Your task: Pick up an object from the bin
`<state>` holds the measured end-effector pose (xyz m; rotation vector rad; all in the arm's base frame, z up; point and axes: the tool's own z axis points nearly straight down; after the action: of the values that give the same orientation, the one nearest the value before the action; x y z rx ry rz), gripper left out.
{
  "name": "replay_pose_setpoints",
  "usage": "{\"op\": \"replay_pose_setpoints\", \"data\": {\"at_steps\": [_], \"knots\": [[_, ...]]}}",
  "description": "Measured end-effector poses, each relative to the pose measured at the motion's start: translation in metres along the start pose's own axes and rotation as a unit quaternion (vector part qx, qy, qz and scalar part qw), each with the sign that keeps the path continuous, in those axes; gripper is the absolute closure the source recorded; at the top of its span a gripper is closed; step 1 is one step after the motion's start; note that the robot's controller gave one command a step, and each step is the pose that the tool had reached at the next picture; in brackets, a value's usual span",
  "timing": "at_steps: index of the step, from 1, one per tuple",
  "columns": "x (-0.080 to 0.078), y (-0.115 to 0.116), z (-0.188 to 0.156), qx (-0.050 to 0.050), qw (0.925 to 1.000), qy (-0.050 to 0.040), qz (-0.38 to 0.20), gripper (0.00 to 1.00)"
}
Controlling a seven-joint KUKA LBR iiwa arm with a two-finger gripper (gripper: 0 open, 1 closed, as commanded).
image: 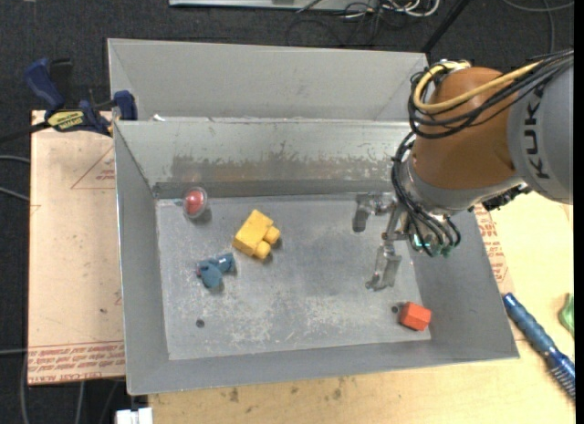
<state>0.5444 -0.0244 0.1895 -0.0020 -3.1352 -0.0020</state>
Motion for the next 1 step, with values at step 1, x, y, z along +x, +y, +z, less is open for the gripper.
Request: {"op": "replay_pose_setpoints", "data": {"at_steps": [1], "knots": [[0.0077,-0.0844,0.0815,0.001,0.9999,-0.0001,0.012,0.00]]}}
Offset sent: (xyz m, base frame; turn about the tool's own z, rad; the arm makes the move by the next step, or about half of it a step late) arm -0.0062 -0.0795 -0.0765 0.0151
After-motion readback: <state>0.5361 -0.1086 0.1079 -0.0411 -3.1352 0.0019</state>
